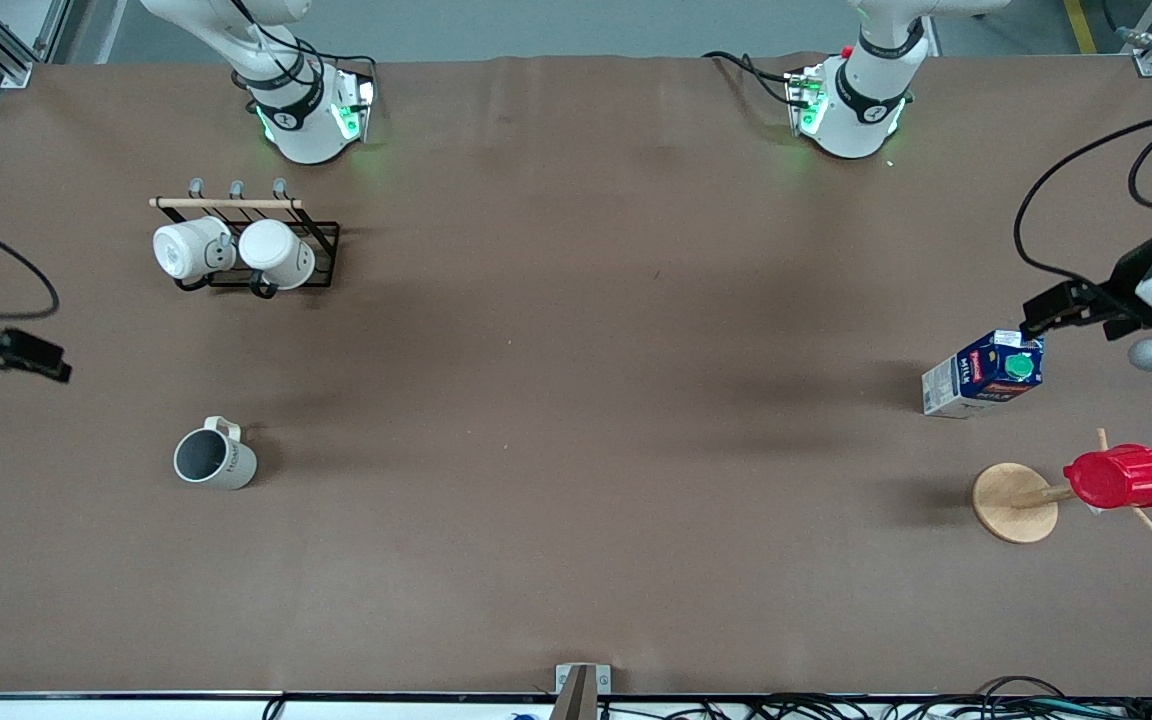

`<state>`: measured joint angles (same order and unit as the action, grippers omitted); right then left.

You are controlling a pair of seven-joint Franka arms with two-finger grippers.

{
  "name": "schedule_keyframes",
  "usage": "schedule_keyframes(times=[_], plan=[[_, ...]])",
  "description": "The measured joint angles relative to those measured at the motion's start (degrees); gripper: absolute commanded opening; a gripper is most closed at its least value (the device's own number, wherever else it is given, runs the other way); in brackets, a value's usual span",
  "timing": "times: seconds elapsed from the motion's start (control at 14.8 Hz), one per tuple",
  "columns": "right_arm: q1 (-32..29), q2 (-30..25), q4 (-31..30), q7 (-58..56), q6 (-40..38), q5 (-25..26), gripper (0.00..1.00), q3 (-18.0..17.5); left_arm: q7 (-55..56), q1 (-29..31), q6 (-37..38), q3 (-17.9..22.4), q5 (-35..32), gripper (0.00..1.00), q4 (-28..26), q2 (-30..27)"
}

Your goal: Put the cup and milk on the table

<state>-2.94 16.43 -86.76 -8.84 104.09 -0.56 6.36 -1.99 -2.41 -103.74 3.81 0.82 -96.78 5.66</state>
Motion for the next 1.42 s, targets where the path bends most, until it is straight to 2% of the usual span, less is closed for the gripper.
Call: schedule_keyframes(times=[0.34, 0.67, 0.94, 1.01, 1.08, 1.15, 1.42], plan=[[-0.36, 10.13, -1.60, -0.91, 8.58, -1.93, 1.00, -0.17, -4.59, 0.30, -8.67, 3.82, 0.00, 1.00, -7.84, 1.17], [0.66, 11.88, -12.98, -2.05, 25.84, -2.77, 1.00, -0.63, -4.75, 0.30, -12.75, 4.04, 0.00, 1.00, -11.14, 3.54], [0.67, 14.15, -14.70, -3.01, 30.89, -3.00, 1.00, -0.62, -4.82, 0.41, -16.58, 4.09, 0.00, 1.00, -15.18, 4.17], [0.67, 14.94, -14.74, -3.02, 31.89, -3.15, 0.96, -0.62, -4.84, 0.51, -16.93, 4.11, 0.00, 1.00, -15.77, 4.40], [0.67, 15.68, -14.75, -3.03, 32.66, -3.29, 0.91, -0.62, -4.87, 0.58, -17.13, 4.14, 0.00, 1.00, -16.17, 4.64], [0.67, 16.31, -14.75, -3.04, 33.13, -3.53, 0.80, -0.62, -4.91, 0.64, -17.25, 4.19, 0.00, 1.00, -16.41, 4.87], [0.72, 17.22, -14.74, -3.07, 33.45, -3.72, 0.20, -0.67, -5.87, 0.76, -18.66, 4.88, 0.00, 1.00, -17.44, 5.15]])
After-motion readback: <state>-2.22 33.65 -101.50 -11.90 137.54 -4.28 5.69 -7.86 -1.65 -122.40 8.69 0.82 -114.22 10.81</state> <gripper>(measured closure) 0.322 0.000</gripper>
